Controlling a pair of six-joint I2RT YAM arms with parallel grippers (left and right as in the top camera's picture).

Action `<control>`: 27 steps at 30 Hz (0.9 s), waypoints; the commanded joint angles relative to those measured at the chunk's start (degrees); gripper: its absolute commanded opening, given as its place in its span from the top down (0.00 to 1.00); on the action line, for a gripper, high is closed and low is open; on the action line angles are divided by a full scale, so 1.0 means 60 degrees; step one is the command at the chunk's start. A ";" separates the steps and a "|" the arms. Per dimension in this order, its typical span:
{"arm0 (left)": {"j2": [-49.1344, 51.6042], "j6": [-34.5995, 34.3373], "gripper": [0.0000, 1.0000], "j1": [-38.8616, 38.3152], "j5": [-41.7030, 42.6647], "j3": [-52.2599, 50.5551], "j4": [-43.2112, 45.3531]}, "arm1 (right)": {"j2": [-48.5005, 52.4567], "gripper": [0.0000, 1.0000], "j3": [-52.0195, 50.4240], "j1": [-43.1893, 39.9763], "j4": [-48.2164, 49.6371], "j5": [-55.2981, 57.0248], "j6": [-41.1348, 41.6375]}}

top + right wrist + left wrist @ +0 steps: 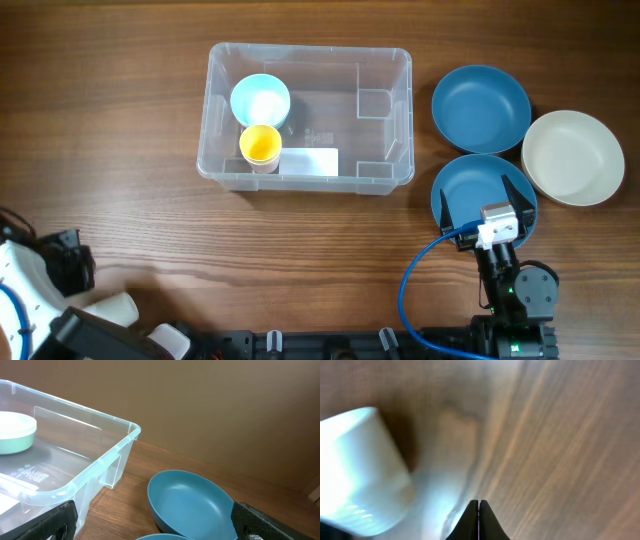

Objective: Pack container
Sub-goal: 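Move the left gripper down to the white cup and grasp it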

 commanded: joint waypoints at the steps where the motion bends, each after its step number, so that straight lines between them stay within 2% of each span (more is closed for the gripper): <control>1: -0.0335 0.0168 0.94 0.0973 -0.0095 -0.0058 -0.0408 | 0.0022 0.00 -0.0007 0.0047 0.0022 -0.0160 -0.0080; 5: -0.0586 -0.0361 0.88 0.2284 -0.0091 -0.0058 -0.1177 | 0.0022 0.00 -0.0007 0.0047 0.0022 -0.0160 -0.0080; 10: -0.0874 -0.0590 0.88 0.3289 -0.0015 -0.0058 -0.1632 | 0.0022 0.00 -0.0007 0.0047 0.0022 -0.0160 -0.0080; 16: -0.1118 -0.0747 0.87 0.3442 -0.0069 -0.0058 -0.1647 | 0.0022 0.00 -0.0007 0.0047 0.0022 -0.0160 -0.0080; 22: -0.1133 -0.0991 0.77 0.3694 0.0036 -0.0058 -0.1858 | 0.0022 0.00 -0.0007 0.0047 0.0022 -0.0160 -0.0080; 24: -0.1133 -0.1133 0.18 0.3730 0.0018 -0.0058 -0.1891 | 0.0022 0.00 -0.0007 0.0047 0.0022 -0.0160 -0.0076; 25: -0.1133 -0.1133 0.02 0.3730 0.0018 -0.0058 -0.1891 | 0.0022 0.00 -0.0007 0.0047 0.0022 -0.0160 -0.0080; 27: -0.1133 -0.1133 0.00 0.3730 0.0018 -0.0058 -0.1825 | 0.0022 0.00 -0.0007 0.0047 0.0022 -0.0160 -0.0080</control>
